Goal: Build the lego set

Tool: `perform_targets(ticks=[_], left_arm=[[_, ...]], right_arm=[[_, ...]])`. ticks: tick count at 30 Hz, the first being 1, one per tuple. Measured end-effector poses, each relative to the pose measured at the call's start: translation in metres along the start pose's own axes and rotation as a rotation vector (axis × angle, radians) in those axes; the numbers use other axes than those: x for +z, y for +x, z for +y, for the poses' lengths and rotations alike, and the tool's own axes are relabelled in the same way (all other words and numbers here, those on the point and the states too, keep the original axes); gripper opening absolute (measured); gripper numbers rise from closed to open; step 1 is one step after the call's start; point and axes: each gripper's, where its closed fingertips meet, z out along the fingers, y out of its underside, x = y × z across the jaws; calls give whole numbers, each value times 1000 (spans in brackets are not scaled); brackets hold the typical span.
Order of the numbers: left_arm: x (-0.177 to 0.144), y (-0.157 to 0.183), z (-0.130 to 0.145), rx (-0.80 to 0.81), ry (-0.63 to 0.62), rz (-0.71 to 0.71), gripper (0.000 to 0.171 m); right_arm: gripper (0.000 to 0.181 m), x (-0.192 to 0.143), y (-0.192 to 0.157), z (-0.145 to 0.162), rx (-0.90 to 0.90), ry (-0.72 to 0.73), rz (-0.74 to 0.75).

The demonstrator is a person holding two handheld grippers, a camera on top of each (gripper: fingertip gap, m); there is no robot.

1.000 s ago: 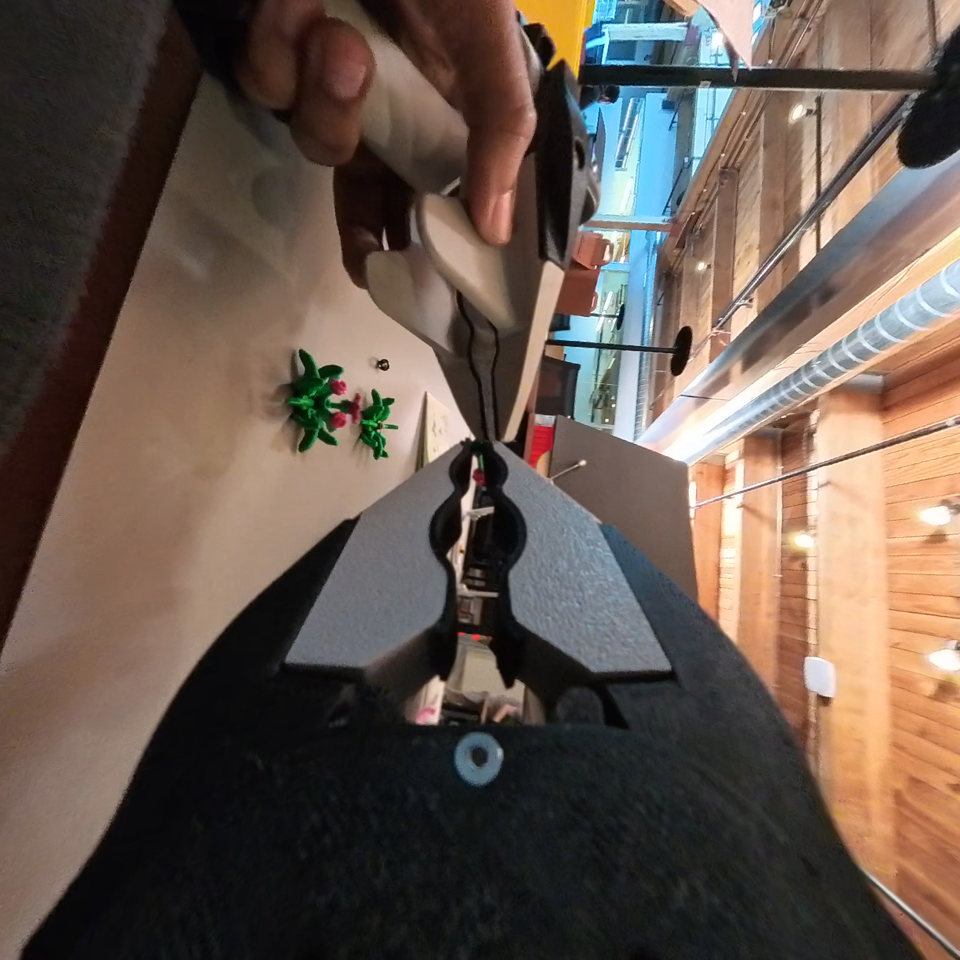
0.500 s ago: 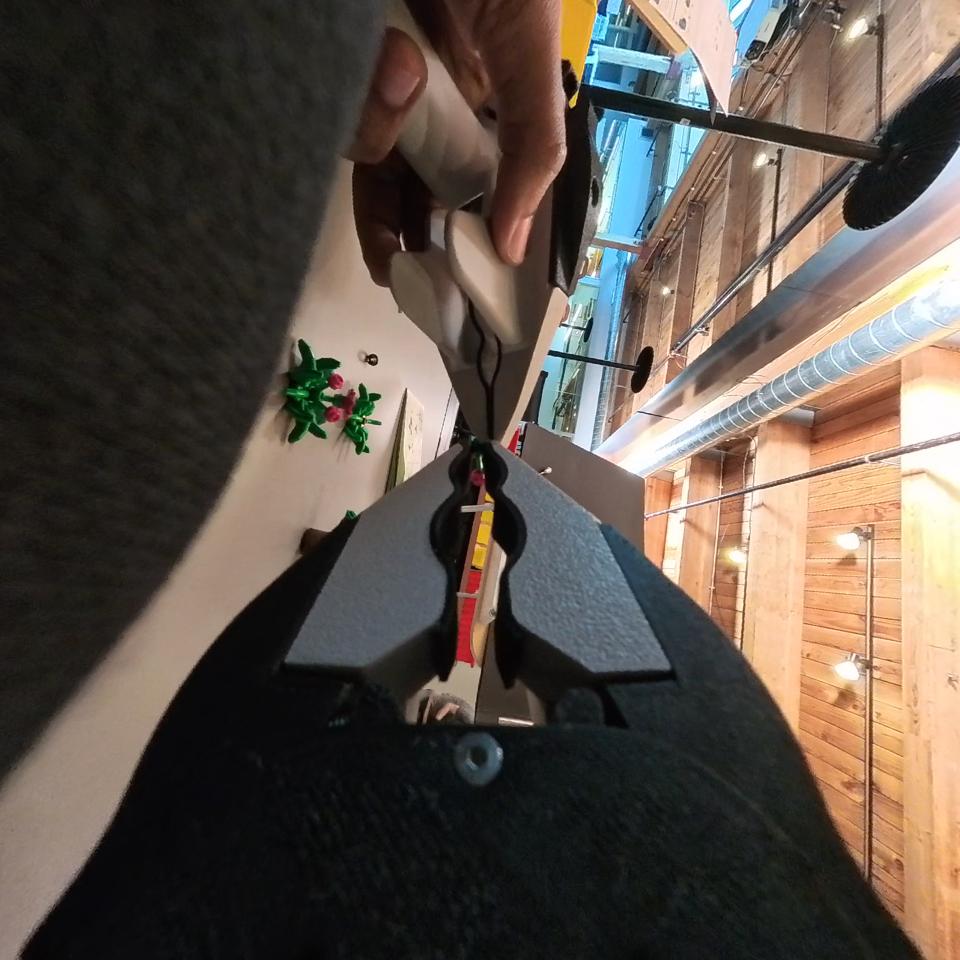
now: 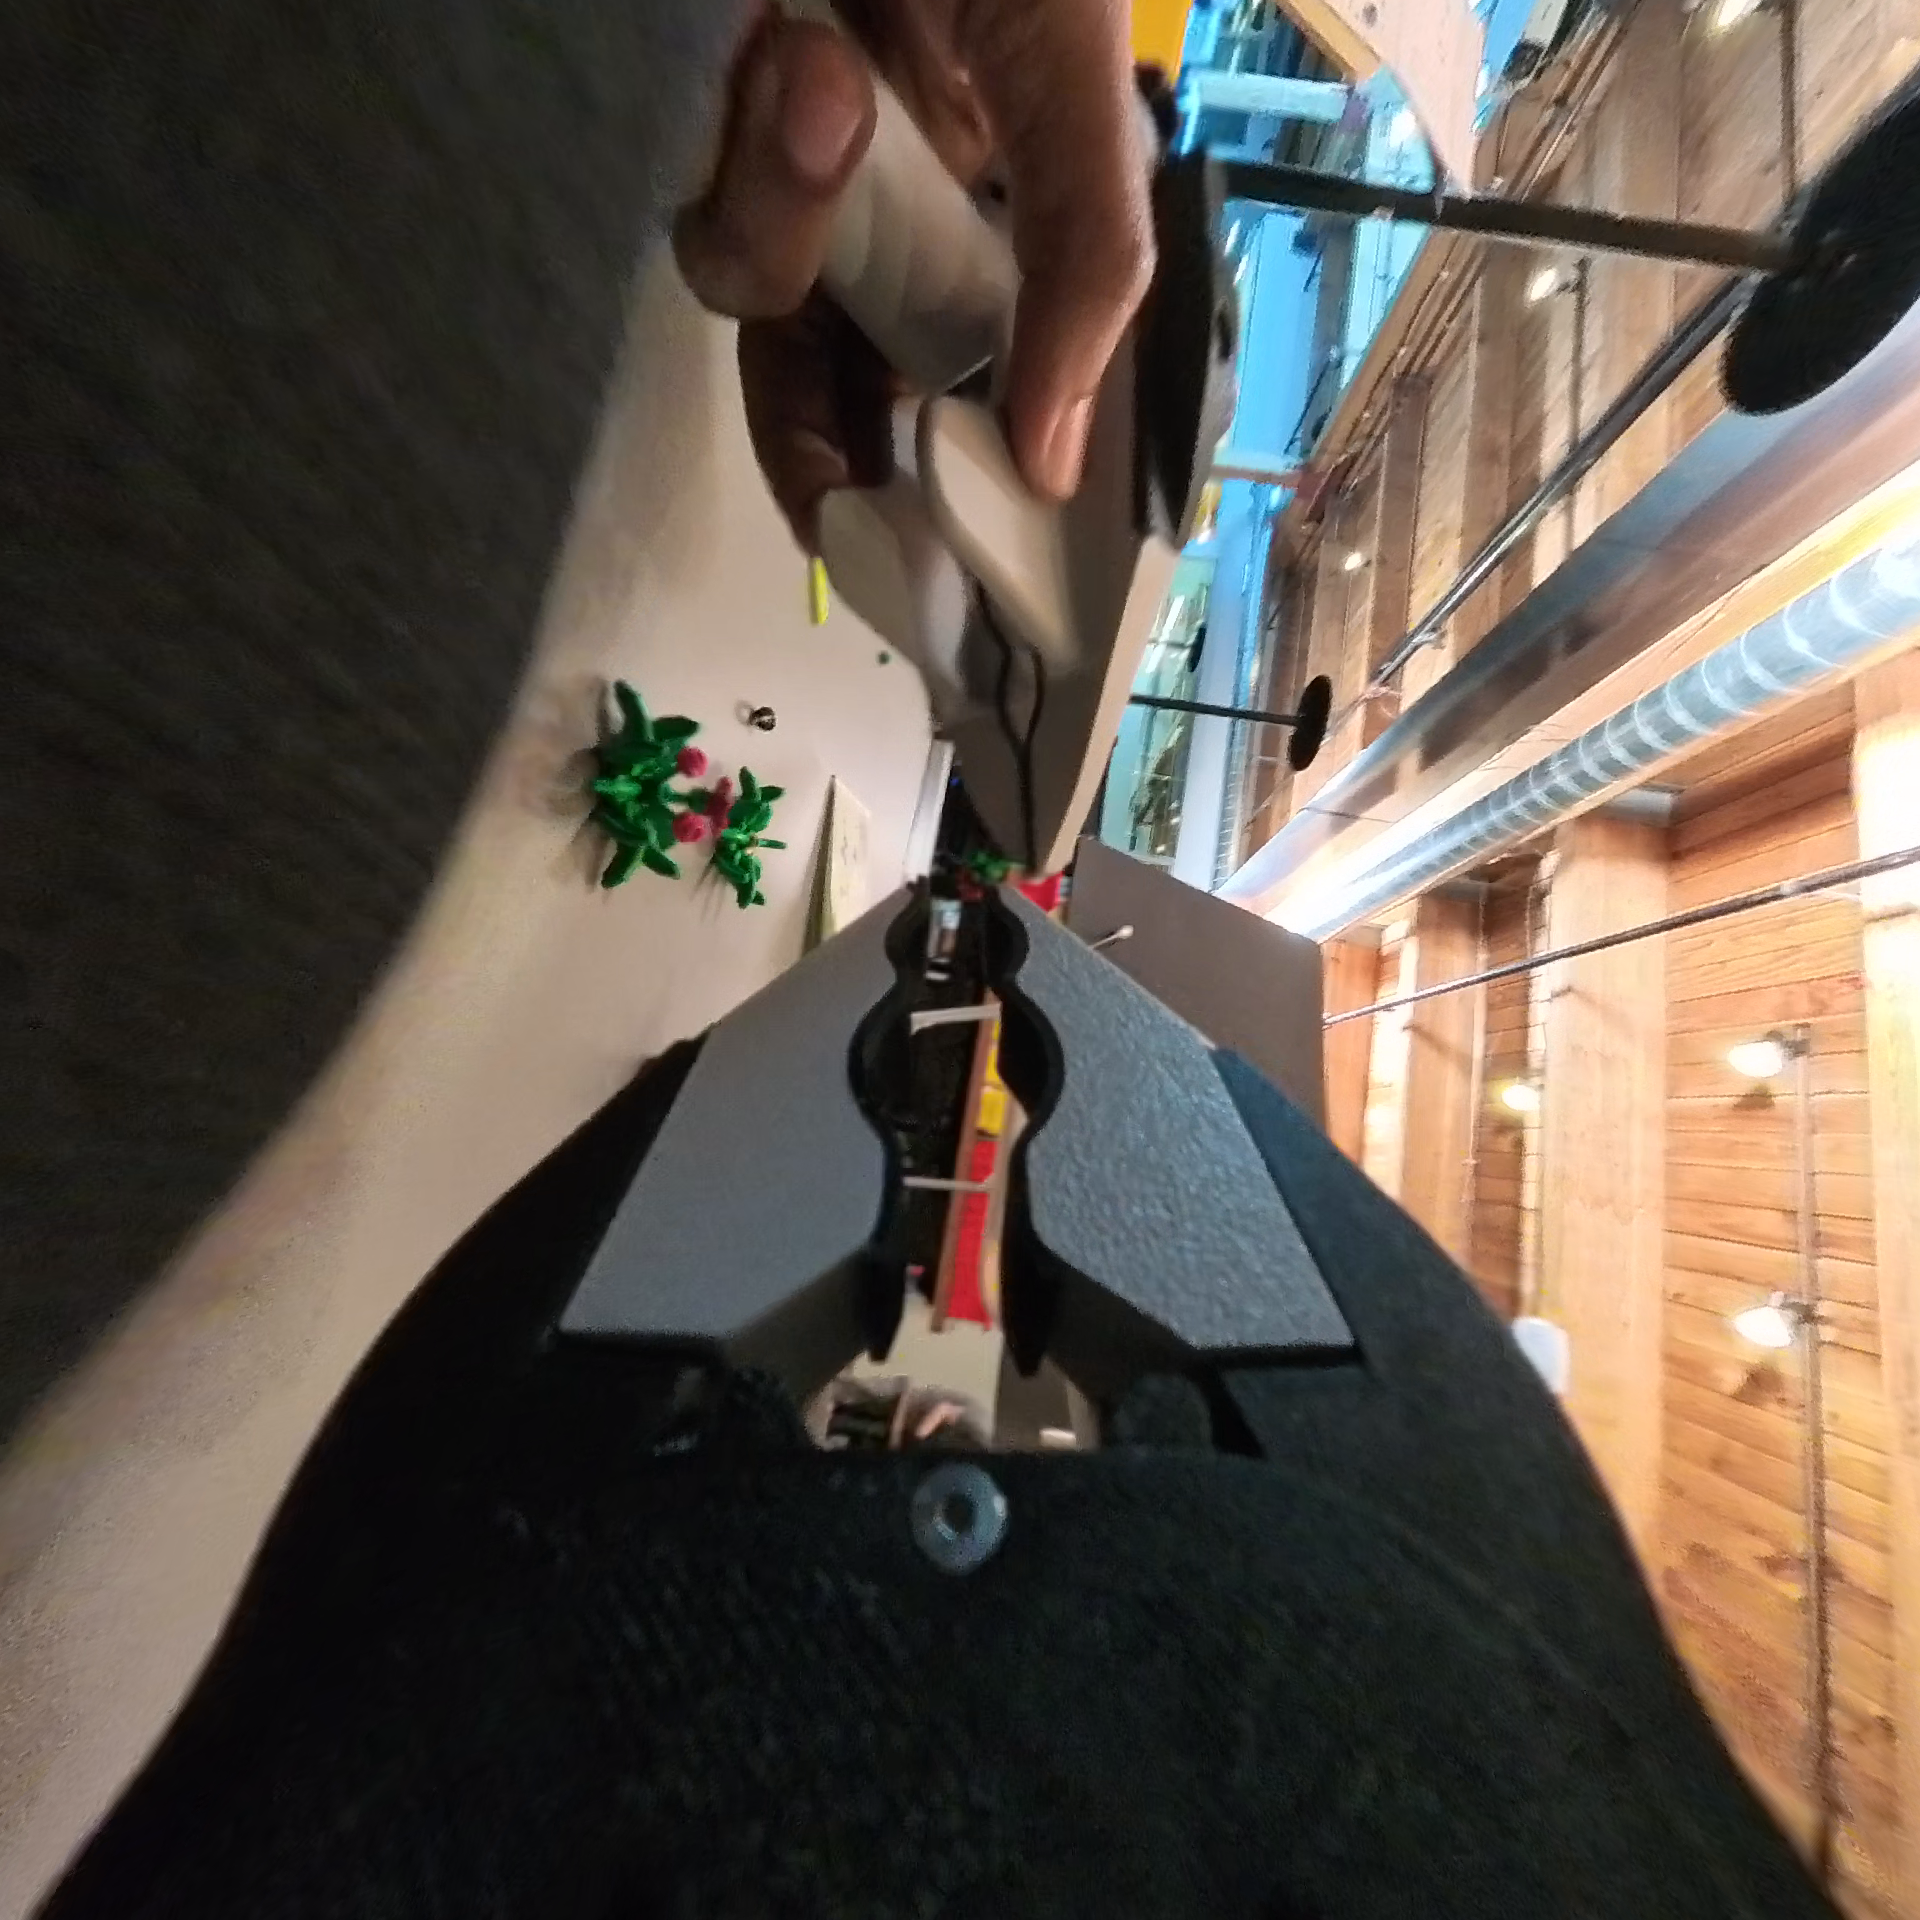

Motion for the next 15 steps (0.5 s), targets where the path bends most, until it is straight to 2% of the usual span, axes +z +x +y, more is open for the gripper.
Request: perform_targets(ticks=[2, 6, 9, 12, 15], left_arm=[[-3, 2, -6, 30, 26, -6, 0], [-7, 4, -12, 87, 51, -30, 0], [-5, 6, -10, 162, 31, -62, 0], [-1, 13, -7, 233, 6, -62, 0], [0, 18, -7, 251, 11, -40, 0]], right_arm=[[10, 1, -2, 10, 96, -26, -36], [11, 0, 10, 21, 503, 4, -85], [15, 0, 27, 24, 936, 96, -136], [21, 1, 39, 17, 1339, 236, -248], [22, 2, 40, 14, 1534, 314, -338]])
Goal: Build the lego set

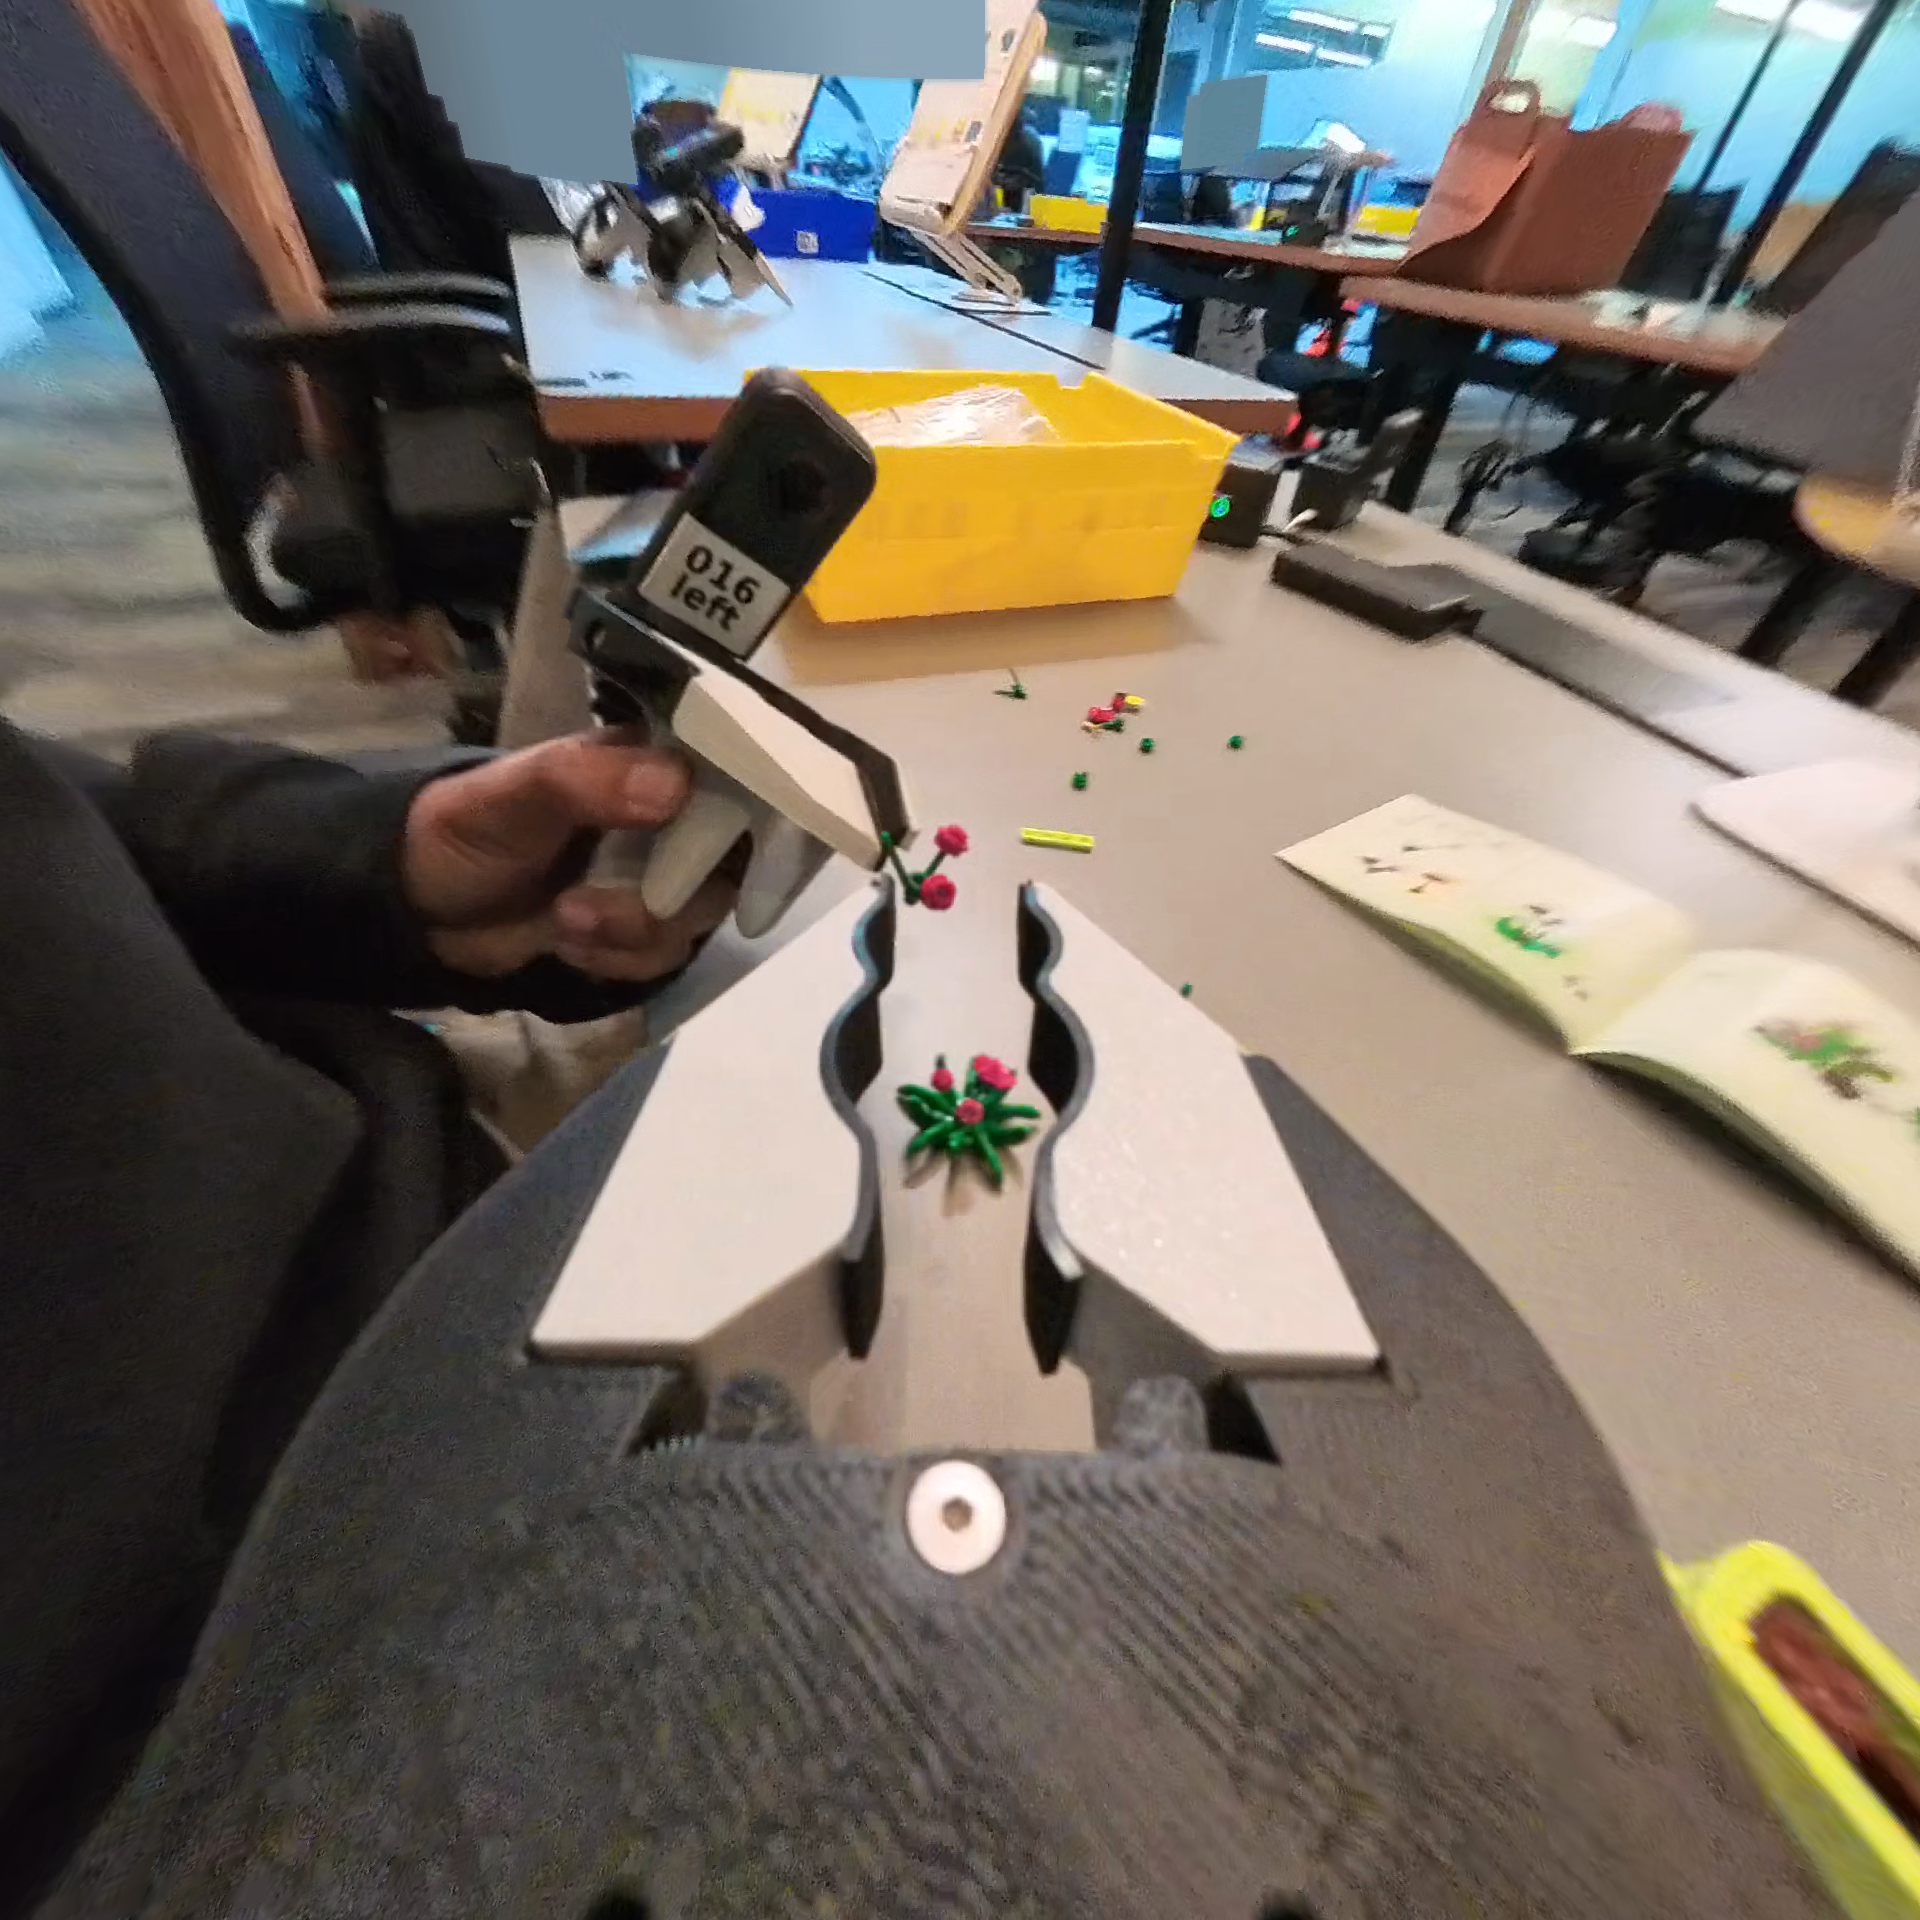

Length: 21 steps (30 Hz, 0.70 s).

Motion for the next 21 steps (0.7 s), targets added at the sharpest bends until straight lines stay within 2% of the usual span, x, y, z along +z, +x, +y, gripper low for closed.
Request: perform_targets(ticks=[10, 16, 21], left_arm=[[1, 5, 0, -51, 11, 71, 0], [2, 7, 0, -54, 6, 80, 0], [3, 8, 1, -51, 3, 84, 0]], right_arm=[[18, 0, -4, -6, 318, 99, -191], [16, 3, -4, -5, 354, 103, -228], [5, 4, -8, -4, 342, 93, -248]])
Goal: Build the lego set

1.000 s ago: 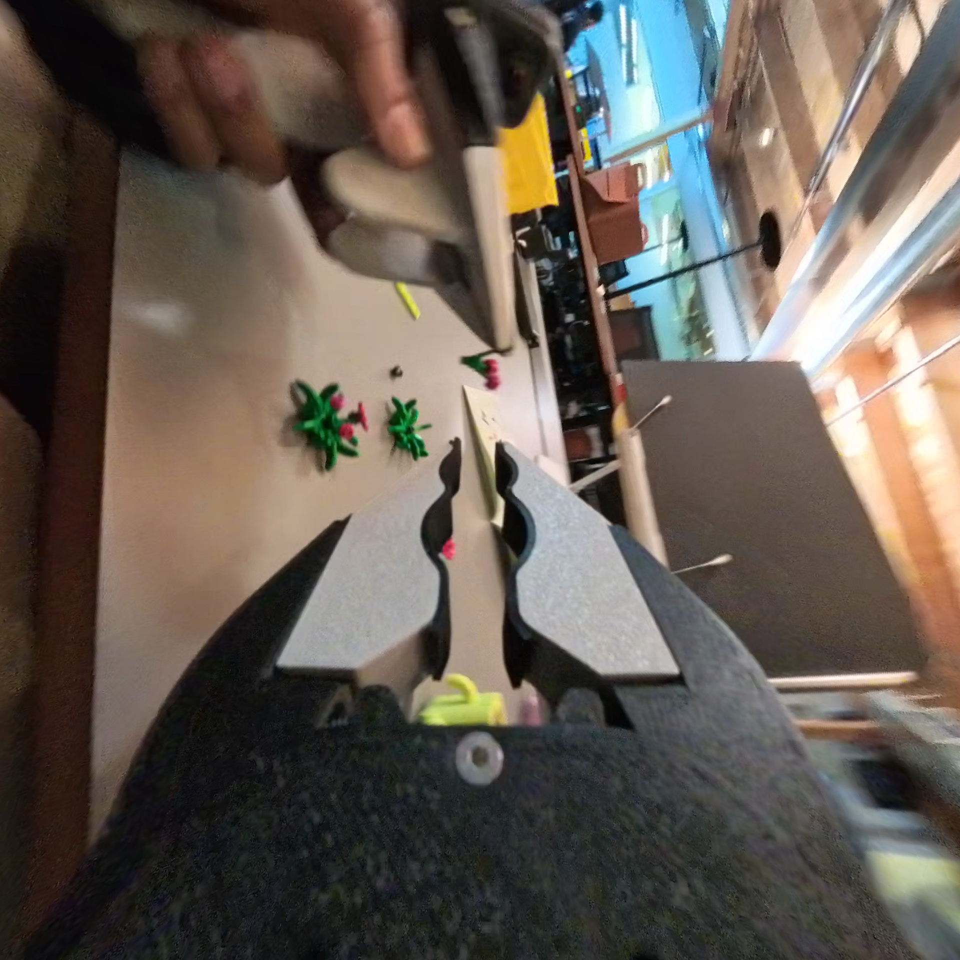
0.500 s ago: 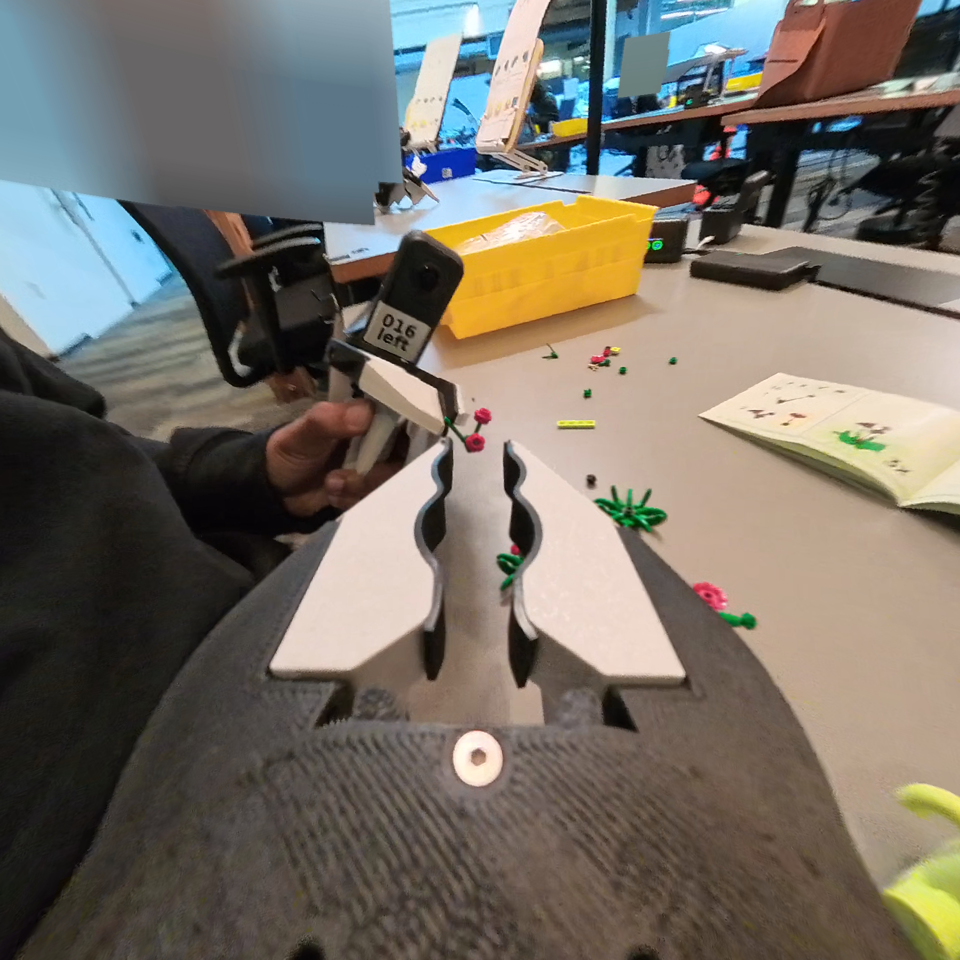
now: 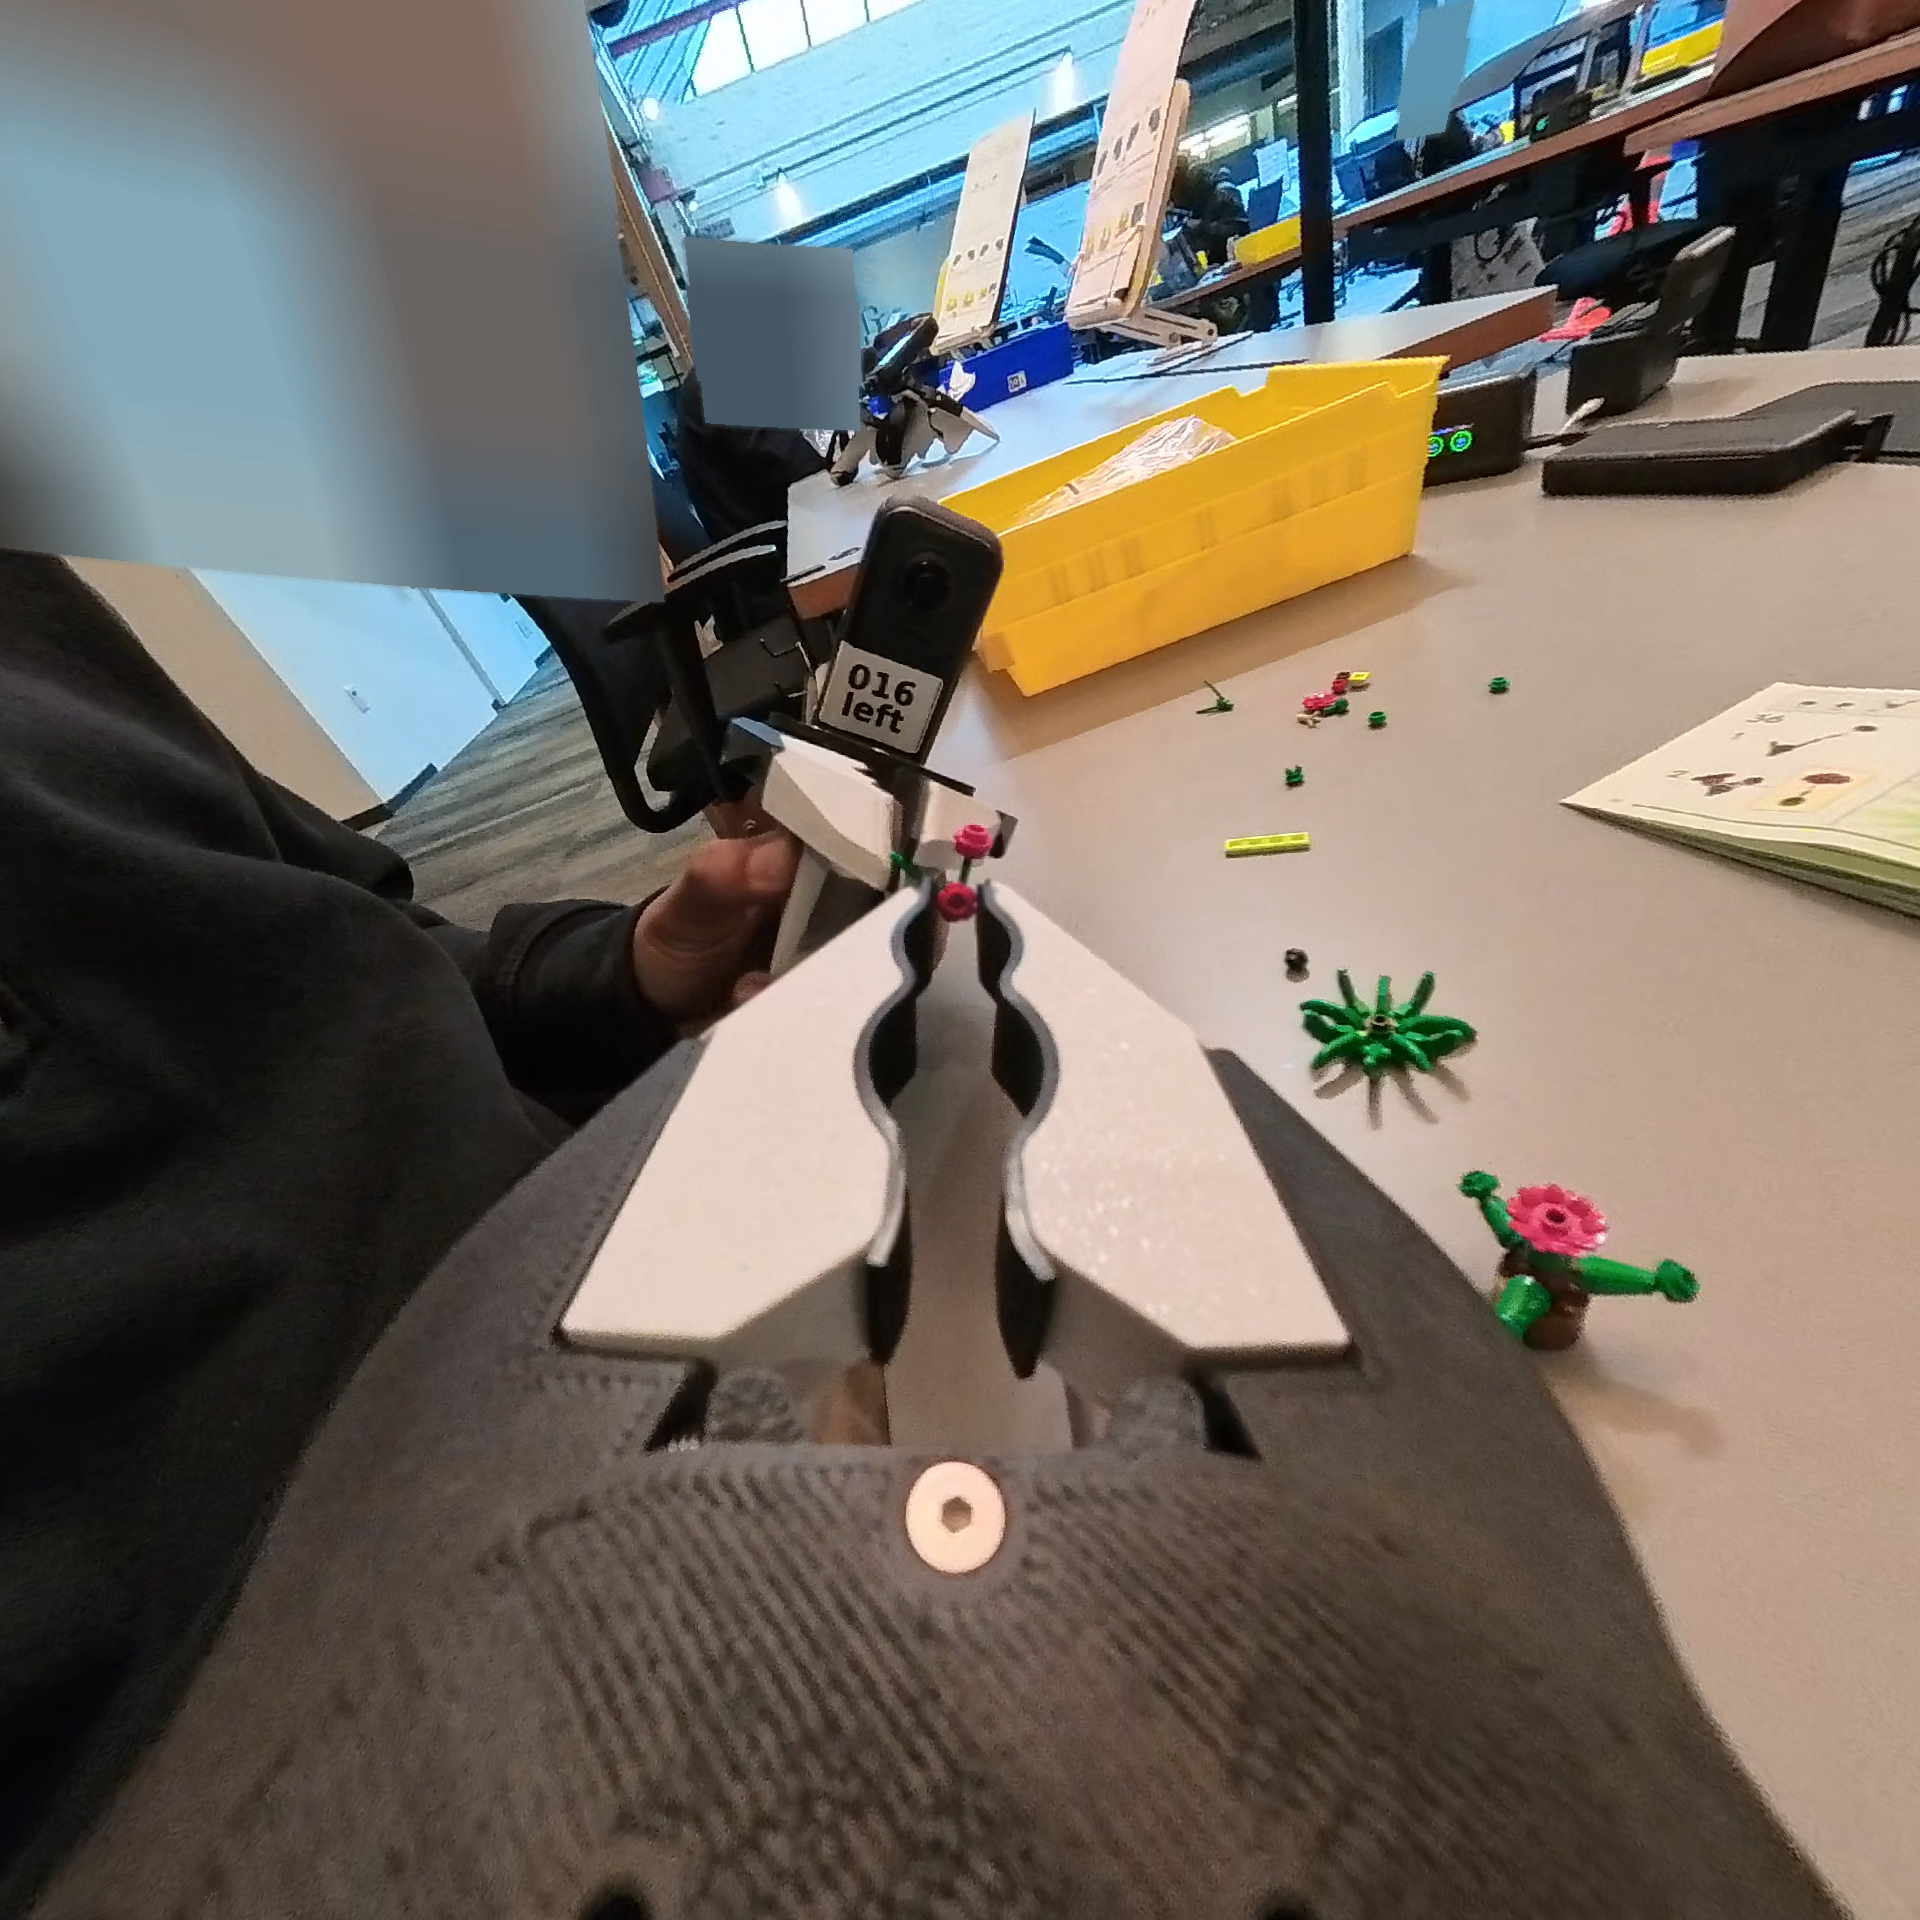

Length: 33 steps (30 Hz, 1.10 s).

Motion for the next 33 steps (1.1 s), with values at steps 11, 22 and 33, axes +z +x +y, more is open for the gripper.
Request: perform_targets(ticks=[11, 22, 33], left_arm=[[-7, -1, -12, 36, 70, -26, 13], [-9, 9, -19, 106, 107, -20, 1], [-12, 9, -22, 113, 116, -37, 1]], right_arm=[[5, -5, -1, -27, 144, 184, -59], [5, 13, -11, -25, 314, 260, -181], [5, 17, -9, -23, 374, 272, -217]])
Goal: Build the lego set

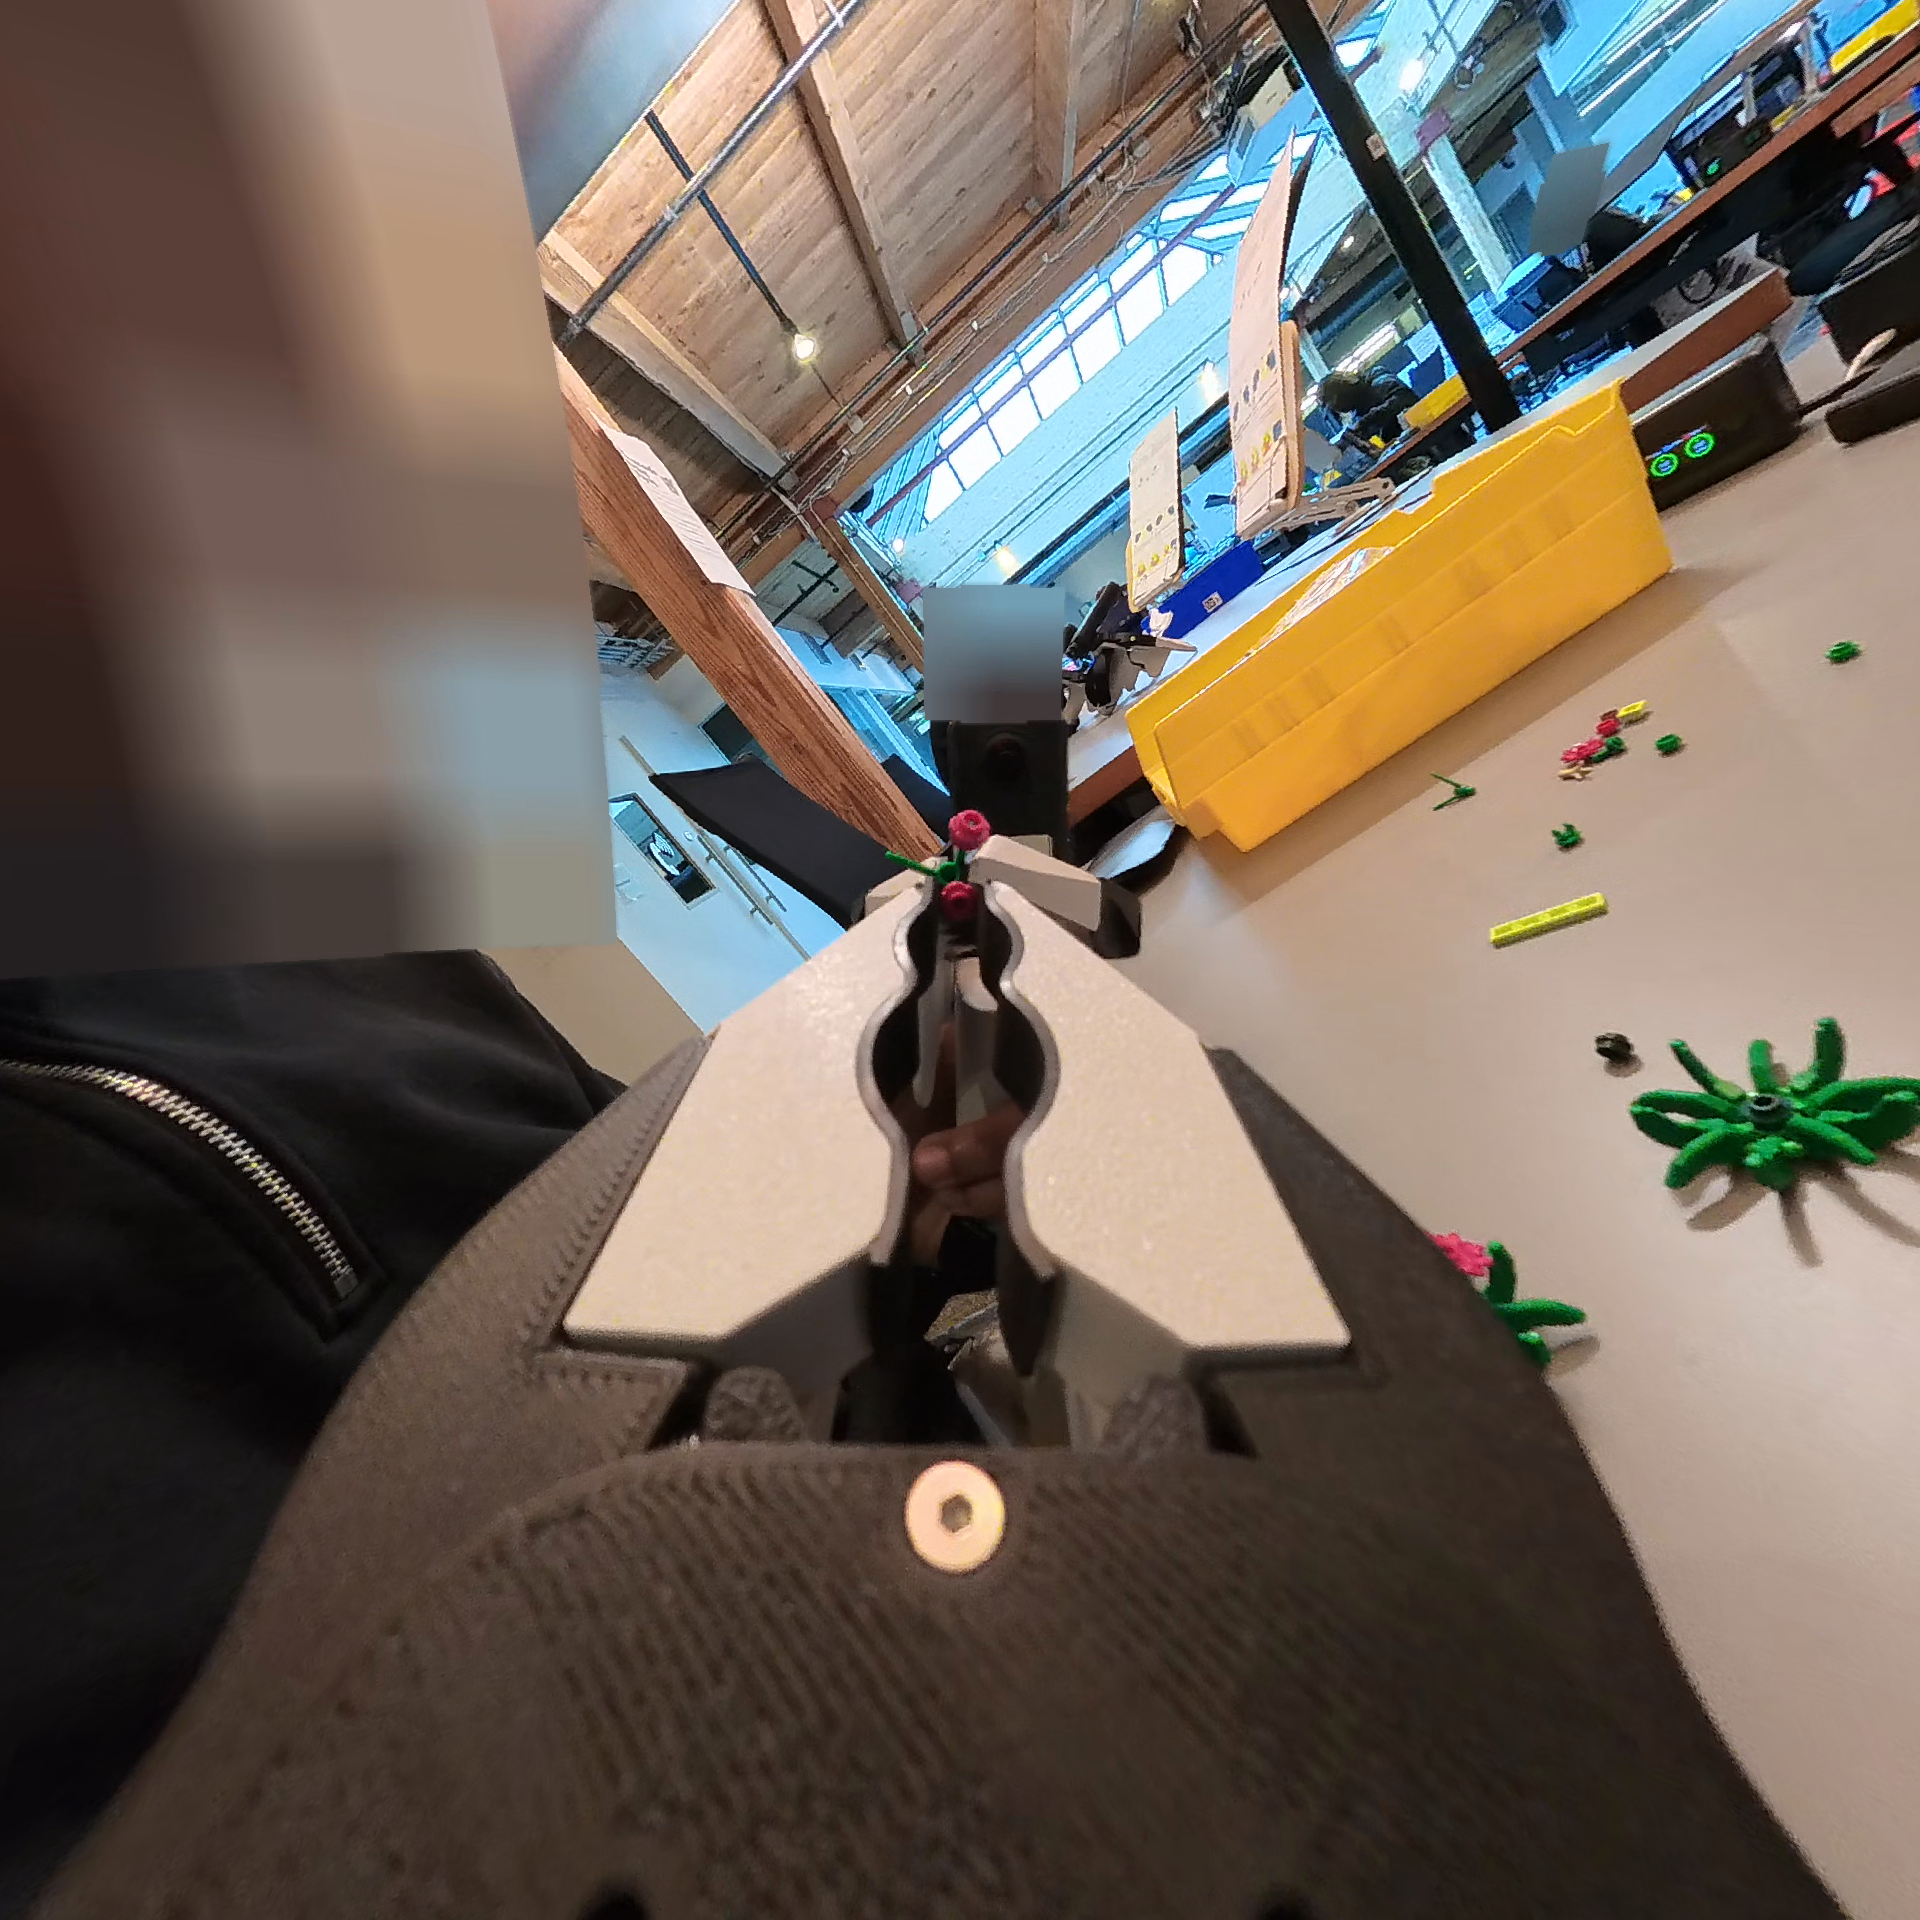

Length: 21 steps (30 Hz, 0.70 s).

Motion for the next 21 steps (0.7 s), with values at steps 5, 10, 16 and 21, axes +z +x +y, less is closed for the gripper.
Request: perform_targets(ticks=[5, 10, 16, 21], left_arm=[[0, 0, 1, 23, -10, -19, 0], [-4, -4, -4, 53, 1, -57, 0], [-8, -14, -4, 127, -24, -164, 0], [-5, -15, 1, 211, -70, -221, 1]], right_arm=[[5, 0, 1, 0, 1, 2, 1], [9, -3, 6, -4, -22, 18, 36], [15, -4, 2, -11, -302, -21, 149], [14, 3, 2, -3, -412, -110, 187]])
